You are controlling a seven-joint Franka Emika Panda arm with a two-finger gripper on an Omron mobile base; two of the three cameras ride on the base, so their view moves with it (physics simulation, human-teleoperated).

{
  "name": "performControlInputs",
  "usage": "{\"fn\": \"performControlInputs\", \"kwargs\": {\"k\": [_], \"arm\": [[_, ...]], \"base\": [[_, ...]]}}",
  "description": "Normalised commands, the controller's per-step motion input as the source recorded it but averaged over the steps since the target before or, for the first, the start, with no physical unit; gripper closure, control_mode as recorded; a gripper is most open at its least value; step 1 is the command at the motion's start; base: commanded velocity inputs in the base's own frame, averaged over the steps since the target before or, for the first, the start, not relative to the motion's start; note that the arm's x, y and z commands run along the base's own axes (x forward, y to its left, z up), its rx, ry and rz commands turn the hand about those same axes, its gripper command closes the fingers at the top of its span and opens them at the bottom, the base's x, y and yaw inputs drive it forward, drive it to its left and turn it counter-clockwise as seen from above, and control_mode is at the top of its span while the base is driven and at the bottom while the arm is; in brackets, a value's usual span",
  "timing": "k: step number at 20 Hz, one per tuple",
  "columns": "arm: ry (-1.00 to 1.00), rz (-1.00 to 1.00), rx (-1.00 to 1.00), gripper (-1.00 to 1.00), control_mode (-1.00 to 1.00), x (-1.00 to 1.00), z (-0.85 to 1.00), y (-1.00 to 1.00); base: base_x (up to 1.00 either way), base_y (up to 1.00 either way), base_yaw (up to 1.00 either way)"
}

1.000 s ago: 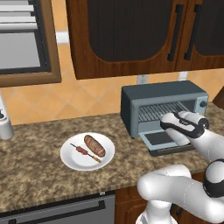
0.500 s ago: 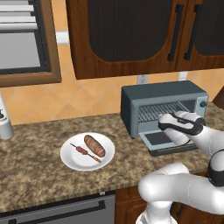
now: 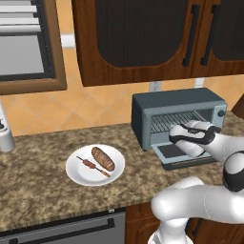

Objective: Pick up the kebab skewer and baguette bread, and place them inside the toaster oven. Close the toaster oven door and start by setting the timer.

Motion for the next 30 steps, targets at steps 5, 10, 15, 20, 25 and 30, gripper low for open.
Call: {"fn": "performControlInputs", "kwargs": {"k": [5,10,15,20,25,30], "arm": [[0.01,0.00,0.00,-1.00,-1.00,0.20,0.00,0.00],[0.05,0.01,0.00,-1.00,-1.00,0.11,-0.01,-0.01],[0.03,0.00,0.00,-1.00,-1.00,0.07,-0.04,0.00],[0.19,0.00,0.00,-1.00,-1.00,-0.16,-0.31,-0.05],[0.15,0.00,0.00,-1.00,-1.00,-0.49,-0.58,-0.35],[0.14,0.00,0.00,-1.00,-1.00,-0.89,-0.76,-0.58]], "base": [[0.00,0.00,0.00],[0.00,0.00,0.00],[0.00,0.00,0.00],[0.00,0.00,0.00],[0.00,0.00,0.00],[0.00,0.00,0.00]]}}
